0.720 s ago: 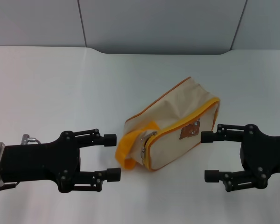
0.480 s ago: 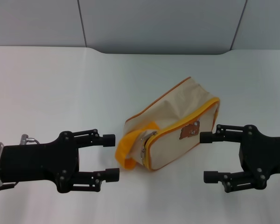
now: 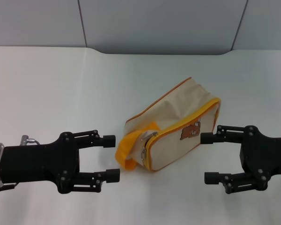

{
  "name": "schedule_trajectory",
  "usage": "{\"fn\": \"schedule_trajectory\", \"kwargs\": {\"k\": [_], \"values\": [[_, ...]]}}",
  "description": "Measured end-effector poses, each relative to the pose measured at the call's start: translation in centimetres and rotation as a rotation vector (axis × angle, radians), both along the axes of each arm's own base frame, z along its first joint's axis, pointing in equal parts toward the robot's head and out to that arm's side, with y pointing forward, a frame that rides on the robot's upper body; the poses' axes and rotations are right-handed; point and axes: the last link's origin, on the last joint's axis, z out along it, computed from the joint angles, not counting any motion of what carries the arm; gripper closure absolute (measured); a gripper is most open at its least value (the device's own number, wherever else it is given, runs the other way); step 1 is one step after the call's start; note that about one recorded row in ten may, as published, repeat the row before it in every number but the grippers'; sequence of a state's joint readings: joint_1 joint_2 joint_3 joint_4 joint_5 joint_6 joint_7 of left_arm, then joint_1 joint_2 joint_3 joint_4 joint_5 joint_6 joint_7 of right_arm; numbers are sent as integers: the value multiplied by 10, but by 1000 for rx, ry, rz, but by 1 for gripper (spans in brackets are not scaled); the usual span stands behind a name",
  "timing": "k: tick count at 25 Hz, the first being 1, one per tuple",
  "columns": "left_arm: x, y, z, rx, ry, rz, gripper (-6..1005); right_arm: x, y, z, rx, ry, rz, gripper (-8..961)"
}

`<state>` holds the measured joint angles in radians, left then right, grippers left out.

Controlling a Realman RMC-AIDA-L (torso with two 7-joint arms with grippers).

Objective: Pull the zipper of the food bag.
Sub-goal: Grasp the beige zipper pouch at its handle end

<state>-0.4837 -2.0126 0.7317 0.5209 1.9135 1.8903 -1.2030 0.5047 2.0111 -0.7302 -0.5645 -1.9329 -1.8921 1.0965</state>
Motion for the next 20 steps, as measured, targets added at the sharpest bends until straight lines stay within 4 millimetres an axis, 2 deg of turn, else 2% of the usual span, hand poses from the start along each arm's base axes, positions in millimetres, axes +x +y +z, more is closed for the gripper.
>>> {"fn": "schedule_trajectory", "kwargs": {"k": [4, 9, 11, 13, 14, 15, 16, 20], "values": [[0, 0, -3, -9, 11, 0, 210, 0, 0, 0, -1, 0, 0, 139], [0, -2, -18, -41, 50, 7, 214, 1, 0, 2, 1, -6, -1, 140], [-1, 0, -40, -52, 114, 25, 216, 3, 0, 3, 6, -7, -10, 140], [-1, 0, -40, -52, 114, 25, 217, 4, 0, 3, 7, -7, -13, 140], [-3, 3, -54, -57, 152, 49, 218, 5, -1, 4, 9, -7, -18, 140], [-3, 3, -54, -57, 152, 49, 219, 5, -1, 4, 9, -7, -18, 140], [-6, 14, -73, -47, 214, 111, 220, 6, -1, 4, 10, -8, -20, 140], [-11, 27, -81, 9, 273, 161, 223, 7, -2, 5, 9, -7, -22, 140]]}}
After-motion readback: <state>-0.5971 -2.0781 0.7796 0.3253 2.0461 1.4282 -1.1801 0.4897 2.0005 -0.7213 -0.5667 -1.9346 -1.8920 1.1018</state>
